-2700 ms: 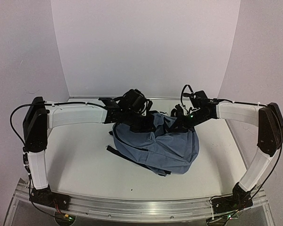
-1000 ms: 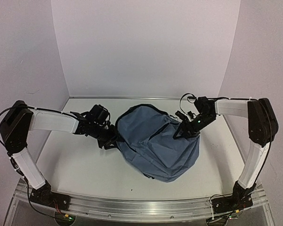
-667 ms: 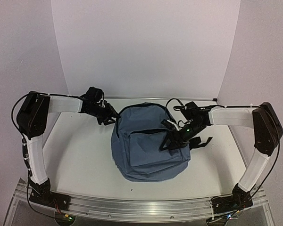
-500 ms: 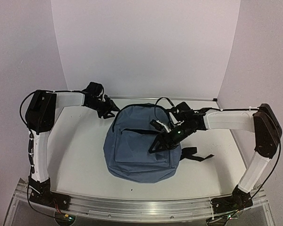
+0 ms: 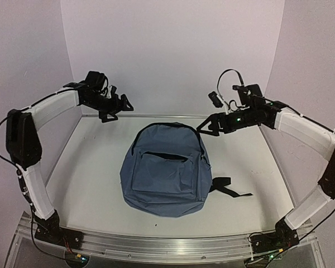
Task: Pack the student bag
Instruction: Adjust the student bag at the center of the board, then zip the student bag at the center of the board.
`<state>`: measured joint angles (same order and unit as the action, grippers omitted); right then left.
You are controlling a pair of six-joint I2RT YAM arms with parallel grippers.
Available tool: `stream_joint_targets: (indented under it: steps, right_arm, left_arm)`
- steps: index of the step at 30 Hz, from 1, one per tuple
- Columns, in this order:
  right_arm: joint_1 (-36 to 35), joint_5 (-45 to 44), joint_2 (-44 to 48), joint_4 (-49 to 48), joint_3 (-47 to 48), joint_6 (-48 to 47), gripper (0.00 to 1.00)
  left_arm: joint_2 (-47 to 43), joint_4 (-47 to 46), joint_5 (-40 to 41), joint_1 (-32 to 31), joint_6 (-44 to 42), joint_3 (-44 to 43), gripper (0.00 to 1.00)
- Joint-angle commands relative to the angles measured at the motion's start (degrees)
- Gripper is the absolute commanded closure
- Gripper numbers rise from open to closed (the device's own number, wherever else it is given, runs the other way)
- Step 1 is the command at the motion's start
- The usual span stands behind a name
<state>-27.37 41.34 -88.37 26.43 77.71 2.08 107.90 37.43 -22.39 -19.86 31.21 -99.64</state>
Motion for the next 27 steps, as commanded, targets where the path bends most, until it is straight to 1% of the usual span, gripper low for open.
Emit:
stream_joint_targets:
  steps: [1,3,4,6,7,9,12,13,16,18,20,24,26,27]
  right_arm:
    - [1.99,-12.92,4.49,3.11,1.23,-2.51,0.02]
    - [2.35,-15.94,5.89,3.93,-0.26,-3.35,0.02]
    - [2.79,-14.95,6.34,3.80,-1.65,-3.89,0.02]
    - [3.11,-9.47,5.82,3.65,-3.84,-5.06,0.02]
    - [3.17,-6.35,4.78,3.62,-4.41,-4.72,0.02]
    - [3.18,-1.49,3.39,3.09,-6.01,-5.40,0.02]
    - [3.18,0.33,0.32,1.08,-7.40,-6.51,0.02]
    - [3.19,1.36,-1.44,1.08,-7.16,-7.03,0.02]
    - [2.91,3.77,-5.60,1.02,-6.35,-7.23,0.12]
    - [2.41,4.29,-7.84,0.87,-5.83,-6.36,0.16]
    - [2.06,4.01,-9.40,-0.03,-5.93,-4.56,0.18]
    - [2.00,1.46,-11.48,-1.74,-6.22,-2.52,0.19]
    - [2.03,-0.09,-13.00,-1.91,-6.01,-2.51,0.19]
    - [2.04,-0.38,-13.89,-1.91,-5.63,-0.90,0.20]
  left_arm:
    - [-11.43,7.88,6.29,-6.78,-11.14,2.45,0.02]
    - [-12.72,10.09,7.58,-9.74,-13.21,2.00,0.00]
    - [-12.72,11.37,8.04,-10.17,-12.25,1.25,0.00]
    - [-12.99,12.43,6.65,-10.29,-10.08,0.15,0.00]
    - [-13.67,11.44,5.46,-10.30,-8.85,0.84,0.00]
    - [-15.70,7.66,1.08,-10.28,-6.36,4.31,0.00]
    - [-16.94,5.66,-8.57,-10.48,-5.48,9.37,0.00]
    - [-17.11,4.88,-9.82,-11.06,-4.04,10.78,0.00]
    - [-17.73,-0.47,-8.44,-15.93,-2.02,15.23,0.00]
    - [-15.82,-1.67,-8.25,-18.46,-1.39,15.49,0.01]
    - [-13.27,-2.62,-9.99,-20.07,-1.29,14.78,0.06]
    - [-6.23,-1.67,-11.00,-23.68,-2.31,9.96,0.27]
    - [-2.83,-1.48,-11.63,-25.09,-2.89,7.24,0.36]
    - [-1.75,-1.34,-11.82,-25.33,-2.94,6.47,0.40]
